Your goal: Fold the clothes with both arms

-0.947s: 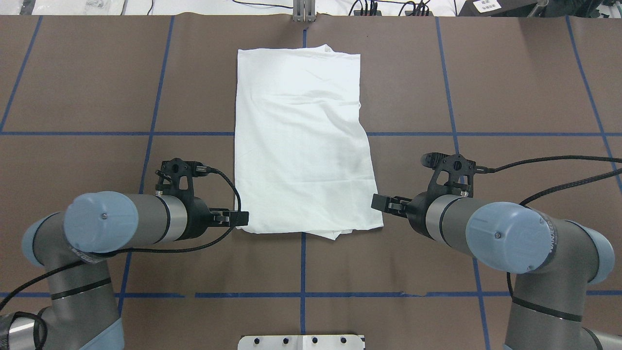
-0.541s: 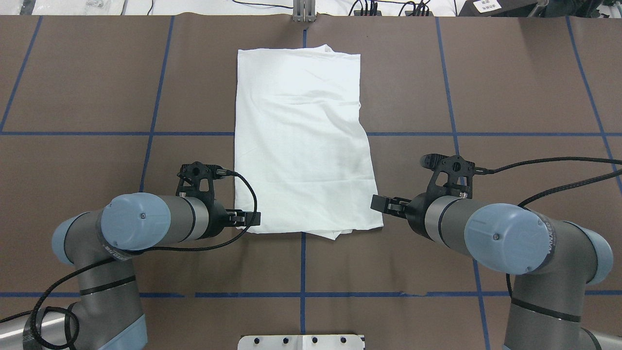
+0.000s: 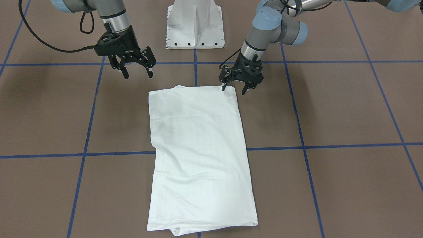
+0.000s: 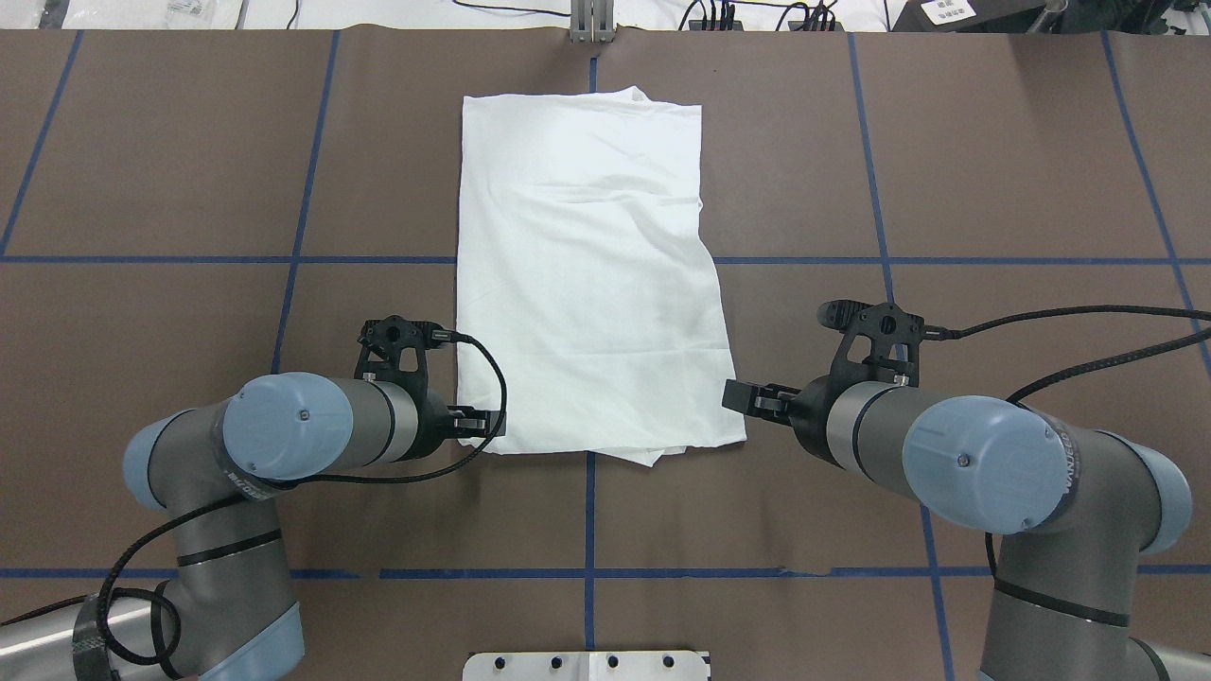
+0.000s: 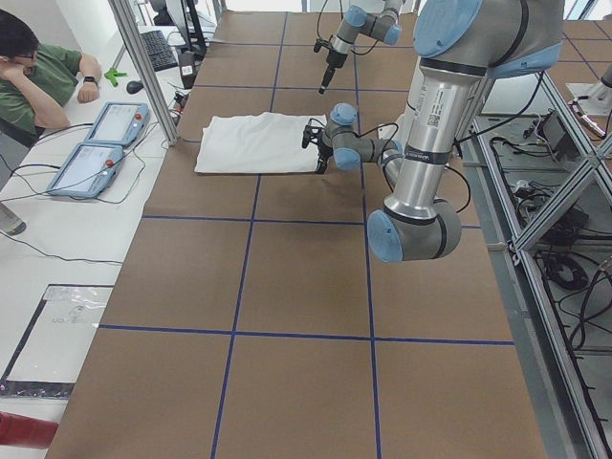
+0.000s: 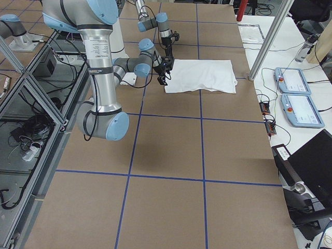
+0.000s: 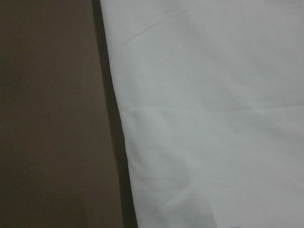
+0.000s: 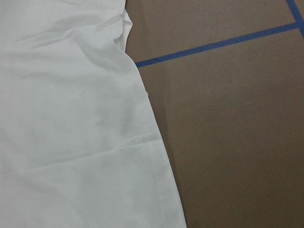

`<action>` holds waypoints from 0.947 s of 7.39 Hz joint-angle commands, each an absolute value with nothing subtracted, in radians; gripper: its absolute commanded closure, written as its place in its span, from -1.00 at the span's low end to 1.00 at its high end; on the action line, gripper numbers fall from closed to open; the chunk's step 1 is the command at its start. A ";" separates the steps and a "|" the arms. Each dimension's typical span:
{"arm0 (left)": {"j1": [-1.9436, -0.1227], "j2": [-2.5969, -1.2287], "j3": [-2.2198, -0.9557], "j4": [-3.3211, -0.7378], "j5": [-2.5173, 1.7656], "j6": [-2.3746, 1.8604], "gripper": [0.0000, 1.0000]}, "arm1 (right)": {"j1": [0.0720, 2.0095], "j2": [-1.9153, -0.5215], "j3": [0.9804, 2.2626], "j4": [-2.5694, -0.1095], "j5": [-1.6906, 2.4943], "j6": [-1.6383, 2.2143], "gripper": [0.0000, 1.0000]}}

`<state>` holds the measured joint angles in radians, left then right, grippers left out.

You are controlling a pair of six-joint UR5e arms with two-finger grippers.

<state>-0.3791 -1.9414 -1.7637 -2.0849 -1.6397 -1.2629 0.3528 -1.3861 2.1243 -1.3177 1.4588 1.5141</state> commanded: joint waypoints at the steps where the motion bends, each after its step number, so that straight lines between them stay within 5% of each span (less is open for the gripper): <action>1: -0.379 -1.956 -1.744 -2.086 -1.641 -1.261 -0.14 | 0.353 -1.387 2.123 -1.318 1.459 1.514 -1.00; 7: -0.379 -1.954 -1.752 -2.083 -1.644 -1.259 -0.03 | 0.353 -1.387 2.123 -1.318 1.459 1.514 -1.00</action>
